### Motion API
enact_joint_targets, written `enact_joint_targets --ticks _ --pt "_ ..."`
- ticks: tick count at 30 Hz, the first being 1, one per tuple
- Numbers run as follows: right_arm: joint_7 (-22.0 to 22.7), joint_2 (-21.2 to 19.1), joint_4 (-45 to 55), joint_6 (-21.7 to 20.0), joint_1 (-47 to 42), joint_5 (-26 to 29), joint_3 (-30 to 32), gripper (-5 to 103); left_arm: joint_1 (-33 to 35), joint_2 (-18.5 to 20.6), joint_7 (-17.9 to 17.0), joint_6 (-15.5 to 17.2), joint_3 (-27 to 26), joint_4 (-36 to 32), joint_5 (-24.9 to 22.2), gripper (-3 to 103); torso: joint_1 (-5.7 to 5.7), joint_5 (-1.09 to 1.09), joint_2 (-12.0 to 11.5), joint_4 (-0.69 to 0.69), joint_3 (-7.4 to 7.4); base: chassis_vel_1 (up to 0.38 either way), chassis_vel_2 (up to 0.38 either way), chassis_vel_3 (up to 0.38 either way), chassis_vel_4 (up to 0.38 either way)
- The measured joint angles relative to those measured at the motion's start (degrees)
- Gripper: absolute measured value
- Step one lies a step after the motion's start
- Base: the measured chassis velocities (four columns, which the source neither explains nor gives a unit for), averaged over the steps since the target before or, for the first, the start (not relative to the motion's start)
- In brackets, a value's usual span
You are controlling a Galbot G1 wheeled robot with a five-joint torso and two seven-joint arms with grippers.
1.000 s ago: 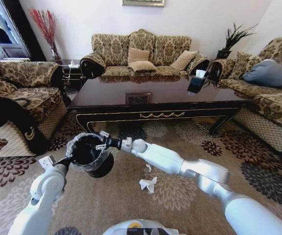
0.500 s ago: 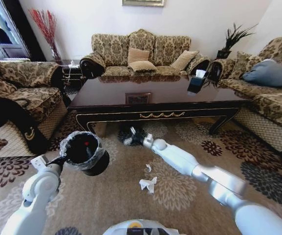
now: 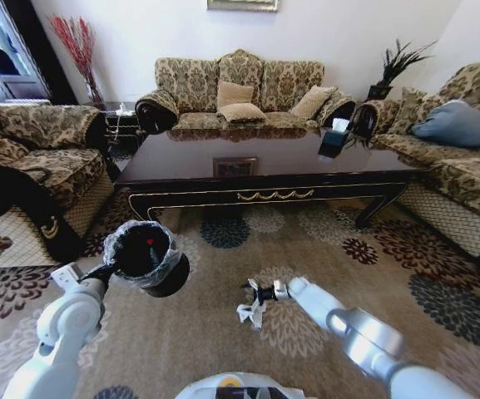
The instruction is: Move to the front of the table and pick up the trash from the floor, then place it into the trash bin.
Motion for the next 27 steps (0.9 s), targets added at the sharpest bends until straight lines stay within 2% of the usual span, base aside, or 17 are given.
enact_joint_targets --ticks 11,13,14,17,18,20,21,23,24,26,27 --pt "0.78 -1.91 0.34 0.52 -1.45 -1.46 0.79 101 0.64 -0.16 0.09 -0.27 0.26 -0.42 0.69 3 0.0 -0.01 0.0 -0.02 0.0 0.0 0.0 0.0 0.0" --pt "0.82 -2.31 0.17 0.8 -1.52 -1.98 1.53 94 0.65 -0.03 0.11 -0.28 0.29 -0.47 0.69 3 0.0 -0.01 0.0 -0.03 0.0 0.0 0.0 0.0 0.0" --pt "0.82 -2.31 0.17 0.8 -1.52 -1.98 1.53 94 0.65 -0.03 0.11 -0.28 0.29 -0.47 0.69 3 0.0 -0.01 0.0 -0.03 0.0 0.0 0.0 0.0 0.0" --pt "0.47 -2.62 0.16 1.16 -1.6 -2.39 1.86 78 0.65 -0.04 0.12 -0.3 0.44 -0.47 0.77 3 0.0 -0.01 0.0 -0.02 0.0 0.0 0.0 0.0 0.0" --pt "0.47 -2.62 0.16 1.16 -1.6 -2.39 1.86 78 0.65 -0.04 0.12 -0.3 0.44 -0.47 0.77 3 0.0 -0.01 0.0 -0.02 0.0 0.0 0.0 0.0 0.0" --pt "0.23 -2.75 0.13 1.54 -1.65 -2.53 2.0 67 0.71 -0.1 0.12 -0.31 0.53 -0.48 0.88 3 0.0 -0.01 0.0 -0.02 0.0 0.0 0.0 0.0 0.0" --pt "0.06 -2.8 0.07 1.76 -1.66 -2.64 2.06 67 0.75 -0.11 0.12 -0.34 0.54 -0.49 0.93 3 0.0 -0.01 0.0 -0.02 0.0 0.0 0.0 0.0 0.0" --pt "-0.31 -2.93 -0.1 2.3 -1.68 -3.03 2.27 56 0.86 -0.1 0.12 -0.4 0.54 -0.53 1.0 3 0.0 -0.01 0.0 -0.02 0.0 0.0 0.0 0.0 0.0" --pt "-0.31 -2.93 -0.1 2.3 -1.68 -3.03 2.27 56 0.86 -0.1 0.12 -0.4 0.54 -0.53 1.0 3 0.0 -0.01 0.0 -0.02 0.0 0.0 0.0 0.0 0.0" --pt "-0.35 -3.02 -0.28 3.02 -1.69 -3.43 2.63 45 0.91 -0.06 0.12 -0.45 0.48 -0.54 1.06 3 0.0 -0.01 0.0 -0.02 0.0 0.0 0.0 0.0 0.0" --pt "-0.35 -3.02 -0.3 3.43 -1.69 -3.49 2.94 45 0.92 -0.05 0.12 -0.48 0.45 -0.54 1.08 3 0.0 -0.01 0.0 -0.02 0.0 0.0 0.0 0.0 0.0"
